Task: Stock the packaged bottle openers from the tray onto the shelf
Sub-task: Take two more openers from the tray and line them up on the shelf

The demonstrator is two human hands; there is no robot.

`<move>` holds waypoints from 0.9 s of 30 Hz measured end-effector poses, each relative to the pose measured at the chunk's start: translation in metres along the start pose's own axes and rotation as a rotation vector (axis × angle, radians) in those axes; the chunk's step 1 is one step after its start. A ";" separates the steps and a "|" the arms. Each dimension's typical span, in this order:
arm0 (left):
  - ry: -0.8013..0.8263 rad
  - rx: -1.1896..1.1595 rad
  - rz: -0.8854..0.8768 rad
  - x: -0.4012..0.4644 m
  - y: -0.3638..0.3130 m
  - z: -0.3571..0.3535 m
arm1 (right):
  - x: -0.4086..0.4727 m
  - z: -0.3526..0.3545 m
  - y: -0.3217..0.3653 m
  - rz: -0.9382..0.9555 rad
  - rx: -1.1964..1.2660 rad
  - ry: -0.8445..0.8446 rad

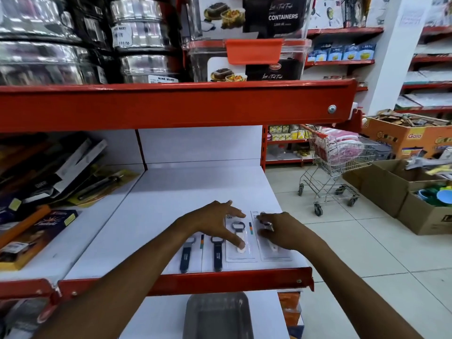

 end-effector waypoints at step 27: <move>0.027 -0.088 -0.028 -0.027 -0.017 -0.020 | -0.038 -0.002 0.015 0.098 -0.194 -0.144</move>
Point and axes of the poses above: each hand's wrist, its own x-axis towards the middle knuckle, its own z-axis out of the back of the hand, y = z × x, the point moved 6 cm from there along x, towards the middle knuckle, and after that the axes turned 7 degrees about z, right-handed, at the moved point
